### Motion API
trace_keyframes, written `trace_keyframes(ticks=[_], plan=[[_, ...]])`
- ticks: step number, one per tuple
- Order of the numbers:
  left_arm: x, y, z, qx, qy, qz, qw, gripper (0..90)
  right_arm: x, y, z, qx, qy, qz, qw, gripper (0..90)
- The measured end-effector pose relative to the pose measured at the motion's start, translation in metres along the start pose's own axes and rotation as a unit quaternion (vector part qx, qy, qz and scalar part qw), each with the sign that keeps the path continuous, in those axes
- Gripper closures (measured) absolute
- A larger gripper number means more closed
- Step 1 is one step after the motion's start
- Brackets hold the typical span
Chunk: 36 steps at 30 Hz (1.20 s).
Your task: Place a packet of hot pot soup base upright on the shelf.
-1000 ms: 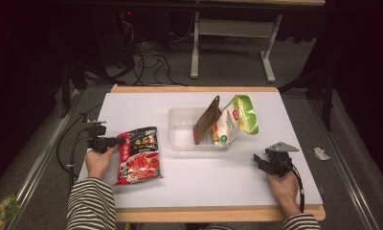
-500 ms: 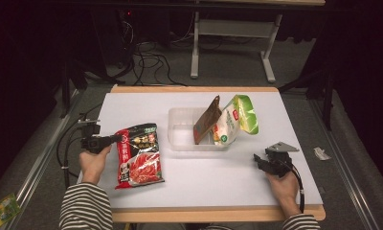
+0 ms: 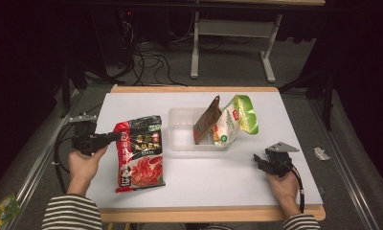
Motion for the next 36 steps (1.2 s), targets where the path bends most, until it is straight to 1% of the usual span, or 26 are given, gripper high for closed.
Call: trace_keyframes(ticks=[7,10,15,17,21,22,23,27,30,36], plan=[[-0.01,-0.02,-0.013,0.004,-0.01,0.03,0.9995,88.1,0.0,0.0,0.0,0.001,-0.001,-0.002,1.0,45.5],[-0.013,-0.027,-0.017,0.005,-0.014,0.035,0.9993,88.4,0.0,0.0,0.0,0.0,-0.001,-0.001,1.0,45.5],[-0.02,-0.038,-0.024,0.004,-0.02,0.049,0.9986,88.8,0.0,0.0,0.0,0.001,-0.001,-0.003,1.0,45.5],[-0.024,-0.042,-0.027,0.004,-0.026,0.052,0.9983,88.9,0.0,0.0,0.0,0.0,0.0,0.0,1.0,45.5],[-0.032,-0.051,-0.033,0.006,-0.036,0.056,0.9978,89.1,0.0,0.0,0.0,0.0,-0.001,-0.003,1.0,45.5],[-0.036,-0.056,-0.036,0.008,-0.04,0.058,0.9975,89.2,0.0,0.0,0.0,0.0,-0.001,-0.003,1.0,45.5],[-0.036,-0.056,-0.036,0.008,-0.04,0.058,0.9975,89.2,0.0,0.0,0.0,0.0,-0.001,-0.003,1.0,45.5],[-0.045,-0.065,-0.039,0.014,-0.047,0.052,0.9974,89.2,0.0,0.0,0.0,0.001,-0.001,-0.002,1.0,45.5],[-0.053,-0.071,-0.039,0.014,-0.052,0.049,0.9973,89.2,0.0,0.0,0.0,0.001,-0.002,-0.002,1.0,45.5],[-0.067,-0.086,-0.032,0.016,-0.053,0.056,0.9969,89.2,0.0,0.0,0.0,0.001,-0.002,-0.001,1.0,45.5]])
Point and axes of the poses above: each handheld gripper's, and its own axes: z roughly forward along the jaws, x roughly out of its underside, y roughly to its left, the point moved 9 cm from there along z, roughly forward along the jaws, and after that the axes turned 7 degrees about x, right-handed, at the moved point
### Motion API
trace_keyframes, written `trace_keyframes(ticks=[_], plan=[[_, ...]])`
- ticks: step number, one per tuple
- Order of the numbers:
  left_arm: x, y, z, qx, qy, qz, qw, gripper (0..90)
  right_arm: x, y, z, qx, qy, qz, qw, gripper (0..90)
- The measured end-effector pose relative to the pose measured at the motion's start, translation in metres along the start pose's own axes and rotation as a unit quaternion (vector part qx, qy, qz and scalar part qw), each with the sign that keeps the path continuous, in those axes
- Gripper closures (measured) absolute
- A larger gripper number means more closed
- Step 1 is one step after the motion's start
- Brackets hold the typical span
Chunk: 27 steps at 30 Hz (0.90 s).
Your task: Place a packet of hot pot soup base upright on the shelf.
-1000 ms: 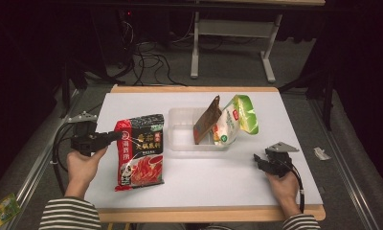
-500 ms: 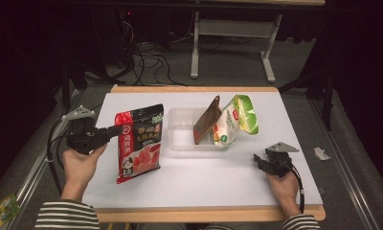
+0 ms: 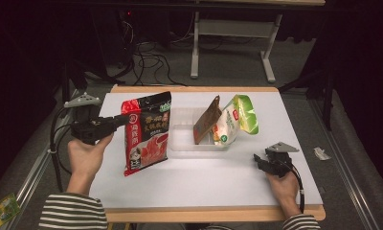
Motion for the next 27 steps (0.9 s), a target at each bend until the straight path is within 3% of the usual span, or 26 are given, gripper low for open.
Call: trace_keyframes(ticks=[6,16,27], plan=[[-0.015,-0.008,0.009,0.009,-0.01,-0.011,0.9999,89.1,0.0,0.0,0.0,-0.001,0.001,0.0,1.0,45.5],[-0.035,-0.01,0.033,0.006,-0.019,-0.023,0.9995,89.1,0.0,0.0,0.0,0.001,-0.001,-0.001,1.0,45.4],[-0.052,-0.006,0.066,-0.019,-0.022,-0.026,0.9992,89.0,0.0,0.0,0.0,0.002,-0.001,-0.003,1.0,45.4]])
Point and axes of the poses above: each handheld gripper's, and its own axes: z roughly forward along the jaws, x roughly out of its underside, y roughly to its left, the point moved 9 cm from there along z, roughly forward along the jaws, and after that the axes turned 7 degrees about x, right-handed, at the moved point
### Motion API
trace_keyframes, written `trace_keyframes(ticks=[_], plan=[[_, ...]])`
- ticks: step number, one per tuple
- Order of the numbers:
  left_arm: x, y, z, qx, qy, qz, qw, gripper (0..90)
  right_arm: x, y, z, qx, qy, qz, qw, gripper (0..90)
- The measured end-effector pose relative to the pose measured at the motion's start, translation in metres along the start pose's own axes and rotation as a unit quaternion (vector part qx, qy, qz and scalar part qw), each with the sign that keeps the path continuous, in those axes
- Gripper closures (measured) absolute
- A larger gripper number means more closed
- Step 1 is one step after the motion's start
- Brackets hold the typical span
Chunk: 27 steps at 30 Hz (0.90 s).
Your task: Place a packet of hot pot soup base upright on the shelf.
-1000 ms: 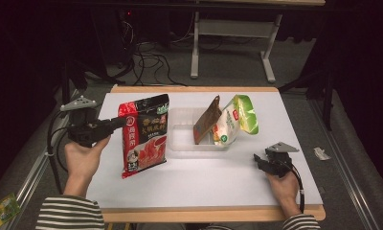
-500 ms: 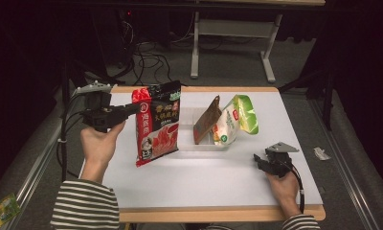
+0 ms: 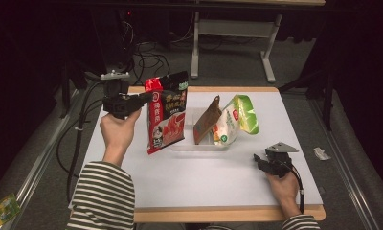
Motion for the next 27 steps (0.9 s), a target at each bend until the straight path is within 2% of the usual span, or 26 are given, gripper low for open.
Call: trace_keyframes(ticks=[13,17,21,27], plan=[[-0.016,0.004,0.038,-0.025,-0.011,-0.005,0.9996,88.9,0.0,0.0,0.0,0.0,0.001,-0.004,1.0,45.3],[-0.018,0.004,0.048,-0.032,-0.016,0.0,0.9994,88.9,0.0,0.0,0.0,0.0,0.001,-0.003,1.0,45.4],[-0.017,0.002,0.06,-0.032,-0.025,-0.004,0.9992,88.9,0.0,0.0,0.0,0.001,0.001,-0.003,1.0,45.4],[-0.011,0.003,0.077,-0.052,-0.03,0.007,0.9982,88.8,0.0,0.0,0.0,0.002,0.0,-0.002,1.0,45.4]])
Point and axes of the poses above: each handheld gripper's, and its own axes: z roughly forward along the jaws, x roughly out of its underside, y roughly to its left, the point moved 9 cm from there along z, roughly forward along the jaws, and after that the axes turned 7 degrees about x, right-handed, at the moved point
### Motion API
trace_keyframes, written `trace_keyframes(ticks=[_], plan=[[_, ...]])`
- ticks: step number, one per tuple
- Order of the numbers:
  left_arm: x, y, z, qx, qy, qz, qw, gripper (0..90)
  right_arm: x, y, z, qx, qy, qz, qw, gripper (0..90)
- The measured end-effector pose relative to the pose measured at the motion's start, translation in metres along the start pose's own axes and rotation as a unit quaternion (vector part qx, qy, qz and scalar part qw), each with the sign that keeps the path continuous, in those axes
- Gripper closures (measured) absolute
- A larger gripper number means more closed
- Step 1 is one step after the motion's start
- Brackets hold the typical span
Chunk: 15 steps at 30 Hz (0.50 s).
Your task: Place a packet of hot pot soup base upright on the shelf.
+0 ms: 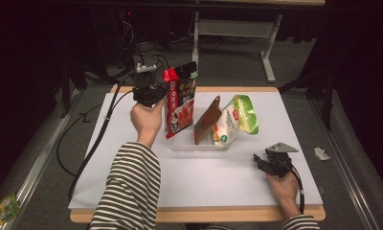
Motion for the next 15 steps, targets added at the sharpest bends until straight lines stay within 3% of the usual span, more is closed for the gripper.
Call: trace_keyframes(ticks=[10,12,14,15], plan=[[0.015,-0.016,0.007,0.021,0.007,0.034,0.9992,86.6,0.0,0.0,0.0,0.002,0.0,-0.001,1.0,45.4],[0.021,-0.017,0.009,0.024,0.03,0.033,0.9987,85.9,0.0,0.0,0.0,0.003,-0.001,-0.003,1.0,45.4],[0.032,-0.014,0.013,0.015,0.053,0.048,0.9973,85.9,0.0,0.0,0.0,0.003,-0.001,-0.004,1.0,45.3],[0.036,-0.013,0.013,0.014,0.051,0.052,0.9972,86.0,0.0,0.001,0.0,0.003,-0.003,-0.004,1.0,45.4]])
Point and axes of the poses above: each handheld gripper's, and its own axes: z roughly forward along the jaws, x roughly out of its underside, y roughly to its left, the point moved 9 cm from there along z, roughly forward along the jaws, and after that the axes turned 7 degrees about x, right-handed, at the moved point
